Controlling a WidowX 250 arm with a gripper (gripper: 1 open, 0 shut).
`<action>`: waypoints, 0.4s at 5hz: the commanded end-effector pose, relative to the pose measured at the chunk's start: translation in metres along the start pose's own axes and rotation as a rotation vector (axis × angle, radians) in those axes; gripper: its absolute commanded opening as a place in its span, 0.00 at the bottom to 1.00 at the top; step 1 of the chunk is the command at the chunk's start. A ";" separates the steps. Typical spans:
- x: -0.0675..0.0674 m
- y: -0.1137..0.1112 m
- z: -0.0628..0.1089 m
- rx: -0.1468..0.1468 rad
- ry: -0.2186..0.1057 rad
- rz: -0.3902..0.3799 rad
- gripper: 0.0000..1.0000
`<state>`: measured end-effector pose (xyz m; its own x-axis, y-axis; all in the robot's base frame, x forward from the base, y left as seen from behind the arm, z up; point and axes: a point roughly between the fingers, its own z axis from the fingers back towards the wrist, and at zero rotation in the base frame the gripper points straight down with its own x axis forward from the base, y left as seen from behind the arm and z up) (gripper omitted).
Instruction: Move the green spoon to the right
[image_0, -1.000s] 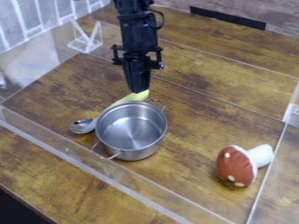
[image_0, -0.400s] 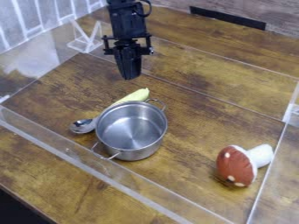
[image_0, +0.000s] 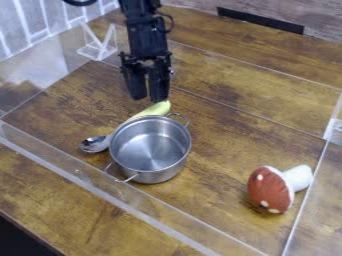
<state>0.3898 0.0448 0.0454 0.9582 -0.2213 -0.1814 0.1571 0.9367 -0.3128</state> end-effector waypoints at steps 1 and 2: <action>-0.004 0.004 0.018 0.025 -0.073 0.029 0.00; -0.008 0.005 0.014 0.017 -0.085 0.060 0.00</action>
<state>0.3852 0.0474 0.0353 0.9717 -0.1637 -0.1702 0.1043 0.9443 -0.3123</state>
